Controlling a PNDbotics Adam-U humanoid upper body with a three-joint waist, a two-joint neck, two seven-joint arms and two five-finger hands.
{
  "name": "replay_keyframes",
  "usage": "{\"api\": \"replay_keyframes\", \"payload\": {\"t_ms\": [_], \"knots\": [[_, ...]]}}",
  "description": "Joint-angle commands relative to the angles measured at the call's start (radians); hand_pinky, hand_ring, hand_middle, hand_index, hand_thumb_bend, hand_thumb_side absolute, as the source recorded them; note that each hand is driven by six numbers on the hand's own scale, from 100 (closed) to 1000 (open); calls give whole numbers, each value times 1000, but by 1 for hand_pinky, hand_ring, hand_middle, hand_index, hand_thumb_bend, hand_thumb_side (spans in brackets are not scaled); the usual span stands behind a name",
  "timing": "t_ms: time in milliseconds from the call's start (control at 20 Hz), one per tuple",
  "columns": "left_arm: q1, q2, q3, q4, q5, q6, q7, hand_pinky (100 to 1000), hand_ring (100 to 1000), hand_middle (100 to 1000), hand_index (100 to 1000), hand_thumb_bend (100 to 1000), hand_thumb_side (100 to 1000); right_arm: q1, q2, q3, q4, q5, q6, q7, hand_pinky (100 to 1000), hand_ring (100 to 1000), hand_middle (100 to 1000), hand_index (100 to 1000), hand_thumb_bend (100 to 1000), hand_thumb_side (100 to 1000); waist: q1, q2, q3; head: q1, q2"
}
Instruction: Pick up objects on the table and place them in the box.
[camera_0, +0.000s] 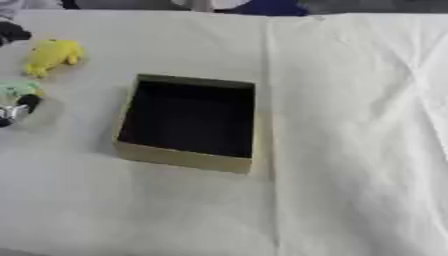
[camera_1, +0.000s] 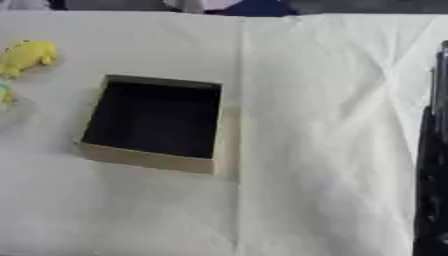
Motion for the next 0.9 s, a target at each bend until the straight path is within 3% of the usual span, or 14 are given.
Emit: {"api": "replay_keyframes", "payload": {"t_ms": [50,300,900], "knots": [[-23,52,9,47,10,-6,-23,882,916,942,974,343,172,-18,-30,-6,-3,5,-1,2,787,916,531,771,106,879,4,-20,-1,-4,5],[-49,61,4,135,26,-17,-30,882,915,940,971,366,184,-19,-33,-7,2,5,-2,2,788,917,530,771,105,880,4,-20,-4,-13,5],[-156,85,-34,345,-78,-22,-50,902,923,935,961,595,256,-23,-37,-7,15,-4,-4,4,789,918,527,771,103,880,5,-16,-14,0,5]]}}
